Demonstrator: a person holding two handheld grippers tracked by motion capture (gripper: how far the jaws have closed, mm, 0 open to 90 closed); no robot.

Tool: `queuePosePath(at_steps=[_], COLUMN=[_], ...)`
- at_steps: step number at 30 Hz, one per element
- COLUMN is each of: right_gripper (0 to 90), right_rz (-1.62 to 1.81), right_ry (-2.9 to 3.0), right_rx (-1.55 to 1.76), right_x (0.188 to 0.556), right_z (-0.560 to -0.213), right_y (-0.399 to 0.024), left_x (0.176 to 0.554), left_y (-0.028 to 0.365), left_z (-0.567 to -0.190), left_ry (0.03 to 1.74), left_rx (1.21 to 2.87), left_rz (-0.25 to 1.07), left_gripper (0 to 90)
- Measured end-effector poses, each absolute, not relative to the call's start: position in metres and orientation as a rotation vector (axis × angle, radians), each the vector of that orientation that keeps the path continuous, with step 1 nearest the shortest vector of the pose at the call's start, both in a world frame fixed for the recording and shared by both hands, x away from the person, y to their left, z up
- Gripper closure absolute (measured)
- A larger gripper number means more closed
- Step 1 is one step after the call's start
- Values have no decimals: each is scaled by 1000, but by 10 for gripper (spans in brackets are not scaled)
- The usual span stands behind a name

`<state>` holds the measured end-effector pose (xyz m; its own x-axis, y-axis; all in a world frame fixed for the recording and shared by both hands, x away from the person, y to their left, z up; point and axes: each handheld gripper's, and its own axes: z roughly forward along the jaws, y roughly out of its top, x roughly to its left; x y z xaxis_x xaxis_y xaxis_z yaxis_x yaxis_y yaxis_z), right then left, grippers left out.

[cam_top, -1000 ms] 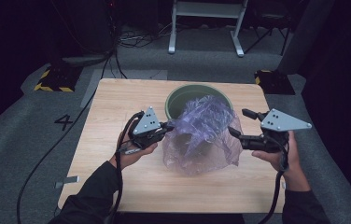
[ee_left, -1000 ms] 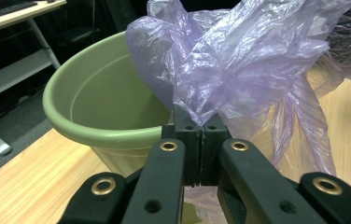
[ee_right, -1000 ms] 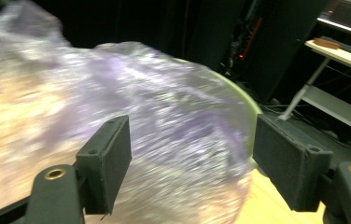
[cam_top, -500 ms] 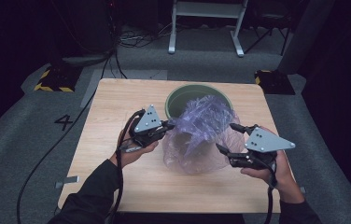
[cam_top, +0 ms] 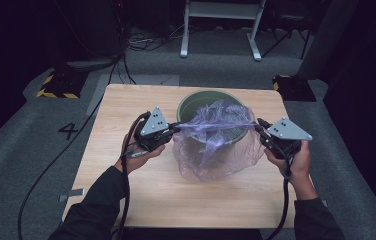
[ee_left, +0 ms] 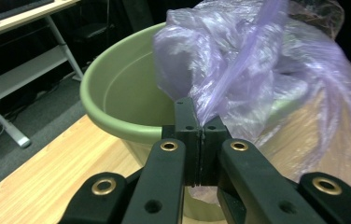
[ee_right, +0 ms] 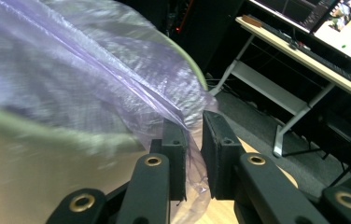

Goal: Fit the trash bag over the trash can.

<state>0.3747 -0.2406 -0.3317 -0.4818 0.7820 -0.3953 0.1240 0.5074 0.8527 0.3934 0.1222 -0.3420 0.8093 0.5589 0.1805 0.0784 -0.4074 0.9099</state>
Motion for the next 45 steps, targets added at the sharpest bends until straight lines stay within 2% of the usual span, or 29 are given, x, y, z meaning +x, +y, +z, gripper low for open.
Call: queuePosePath(at_steps=[10, 16, 23, 34, 45], right_gripper=[785, 760, 797, 880, 900], right_rz=[946, 970, 1029, 1043, 1127], right_ry=[1868, 1861, 1887, 1931, 1996], right_rx=[737, 823, 962, 1040, 1110], right_x=[416, 441, 468, 493, 507], right_z=[-327, -323, -333, -346, -372], right_y=[-223, -227, -243, -246, -249], left_x=[420, 441, 464, 492, 508], left_y=[124, 129, 129, 121, 111], left_z=[-339, -338, -348, -356, -375], left_ry=[536, 588, 628, 691, 728], left_rx=[1908, 1881, 1880, 1876, 1891], left_rz=[632, 655, 641, 624, 566], left_gripper=[891, 876, 893, 897, 899])
